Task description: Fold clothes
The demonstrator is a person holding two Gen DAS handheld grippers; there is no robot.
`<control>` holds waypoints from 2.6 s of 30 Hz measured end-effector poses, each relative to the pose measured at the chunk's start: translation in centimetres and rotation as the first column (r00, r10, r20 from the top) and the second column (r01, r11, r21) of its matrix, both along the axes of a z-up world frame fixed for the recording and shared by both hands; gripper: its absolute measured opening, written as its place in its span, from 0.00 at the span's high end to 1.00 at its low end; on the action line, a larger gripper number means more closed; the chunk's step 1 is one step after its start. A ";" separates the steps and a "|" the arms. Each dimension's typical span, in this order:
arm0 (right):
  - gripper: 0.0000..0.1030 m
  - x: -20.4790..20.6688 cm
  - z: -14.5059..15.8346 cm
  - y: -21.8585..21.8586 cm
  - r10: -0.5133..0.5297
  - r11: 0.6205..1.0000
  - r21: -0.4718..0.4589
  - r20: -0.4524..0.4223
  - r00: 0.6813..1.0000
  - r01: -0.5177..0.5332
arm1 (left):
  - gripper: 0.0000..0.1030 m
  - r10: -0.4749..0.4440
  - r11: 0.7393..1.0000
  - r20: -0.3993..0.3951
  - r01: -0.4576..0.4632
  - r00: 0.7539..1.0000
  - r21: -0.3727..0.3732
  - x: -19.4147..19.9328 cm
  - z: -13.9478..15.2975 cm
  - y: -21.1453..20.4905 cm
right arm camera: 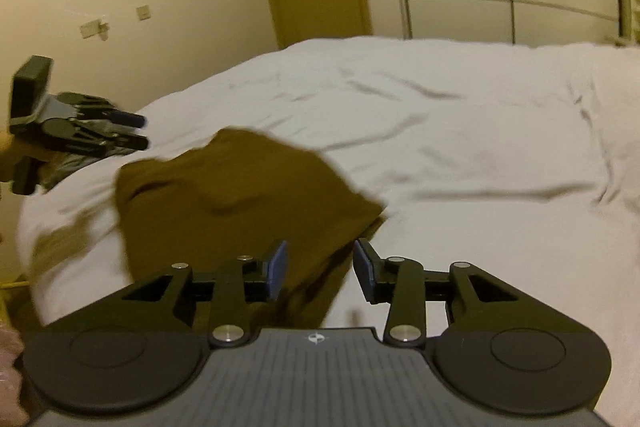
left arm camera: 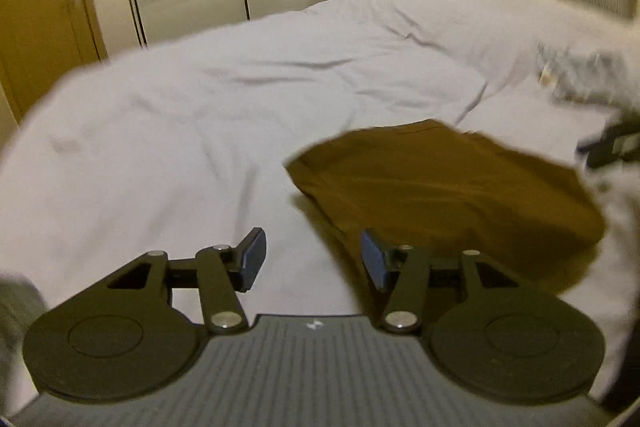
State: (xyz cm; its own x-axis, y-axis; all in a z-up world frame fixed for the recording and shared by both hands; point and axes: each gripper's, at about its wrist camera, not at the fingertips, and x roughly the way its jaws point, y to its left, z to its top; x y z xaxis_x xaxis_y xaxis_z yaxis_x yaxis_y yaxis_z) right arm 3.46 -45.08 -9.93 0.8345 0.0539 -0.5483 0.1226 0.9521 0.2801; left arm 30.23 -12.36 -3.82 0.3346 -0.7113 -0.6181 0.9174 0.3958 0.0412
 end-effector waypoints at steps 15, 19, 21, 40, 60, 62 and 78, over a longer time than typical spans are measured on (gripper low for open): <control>0.50 -2.6 -3.0 2.5 -0.049 0.903 0.425 -0.038 0.998 0.061 | 0.50 -0.084 0.974 -0.422 -0.015 0.903 -0.226 4.1 -2.8 2.0; 0.51 -1.4 -3.7 1.6 -0.107 0.864 0.490 -0.046 0.993 0.115 | 0.91 -0.094 0.979 -0.414 0.009 0.905 -0.204 3.9 -3.4 0.4; 0.89 -1.1 -3.9 1.1 -0.143 0.836 0.529 -0.042 0.989 0.144 | 0.96 -0.093 0.981 -0.391 0.016 0.916 -0.195 3.5 -3.2 0.6; 0.76 -5.3 -3.2 2.2 -0.112 0.898 0.420 -0.073 0.991 0.132 | 0.57 -0.034 0.969 -0.327 -0.049 0.944 -0.241 -0.3 -1.9 5.8; 0.77 -1.1 -2.3 9.4 0.145 0.986 -0.070 -0.058 0.988 -0.149 | 0.92 -0.106 0.994 -0.192 0.101 0.976 -0.036 1.9 -2.6 3.2; 0.77 -1.4 -2.1 9.6 0.139 0.985 -0.092 -0.065 0.988 -0.145 | 0.90 -0.082 0.997 -0.067 0.081 0.994 -0.013 0.3 -2.0 4.0; 0.55 0.3 -2.1 20.4 0.291 0.649 -0.682 -0.187 0.938 -0.337 | 0.52 -0.559 0.825 0.748 0.150 0.359 0.544 -14.7 -12.0 -1.4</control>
State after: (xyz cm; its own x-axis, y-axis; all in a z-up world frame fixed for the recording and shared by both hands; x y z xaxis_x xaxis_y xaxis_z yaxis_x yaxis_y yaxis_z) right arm 3.72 -24.68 -12.07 0.8074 -0.1073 -0.5802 -0.2277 0.8505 -0.4741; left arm 15.51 -13.80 -15.79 0.5831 -0.7225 -0.3716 0.3502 -0.1892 0.9174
